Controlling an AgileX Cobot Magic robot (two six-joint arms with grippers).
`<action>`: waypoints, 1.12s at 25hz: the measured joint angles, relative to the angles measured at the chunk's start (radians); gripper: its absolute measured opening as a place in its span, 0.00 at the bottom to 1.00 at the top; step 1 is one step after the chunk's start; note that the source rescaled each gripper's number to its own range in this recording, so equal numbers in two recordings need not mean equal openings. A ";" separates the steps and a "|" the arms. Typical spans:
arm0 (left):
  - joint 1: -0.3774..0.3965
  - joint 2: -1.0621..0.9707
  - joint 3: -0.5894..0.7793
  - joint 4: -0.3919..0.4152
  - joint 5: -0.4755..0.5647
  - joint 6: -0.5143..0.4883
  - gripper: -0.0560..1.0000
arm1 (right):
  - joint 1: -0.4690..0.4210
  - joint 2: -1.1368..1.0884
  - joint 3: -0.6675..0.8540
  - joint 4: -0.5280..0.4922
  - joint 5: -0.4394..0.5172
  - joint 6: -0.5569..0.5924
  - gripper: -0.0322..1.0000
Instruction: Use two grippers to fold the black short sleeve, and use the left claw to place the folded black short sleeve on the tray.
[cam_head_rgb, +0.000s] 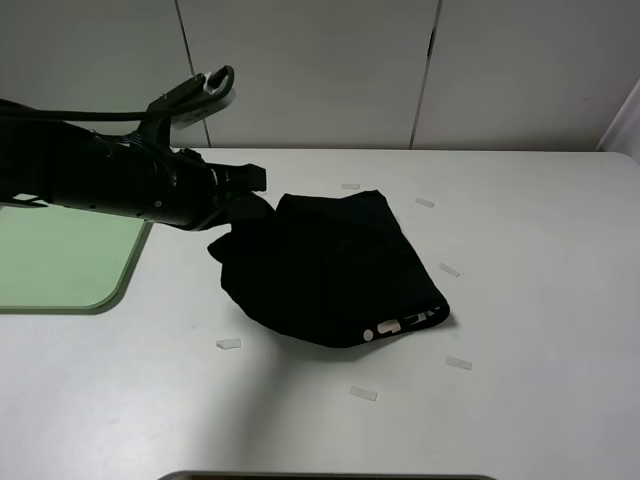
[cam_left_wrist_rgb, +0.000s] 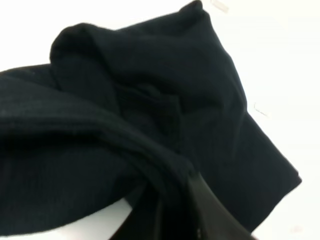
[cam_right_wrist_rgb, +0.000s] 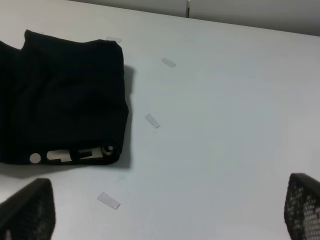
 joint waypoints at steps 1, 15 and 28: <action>0.000 0.015 -0.012 0.000 0.004 0.001 0.10 | 0.000 0.000 0.000 0.000 0.000 0.000 1.00; -0.040 0.259 -0.228 -0.001 0.081 0.003 0.10 | 0.000 0.000 0.000 0.000 0.000 0.000 1.00; -0.047 0.279 -0.336 0.000 0.050 0.003 0.10 | 0.000 0.000 0.000 0.000 0.000 0.000 1.00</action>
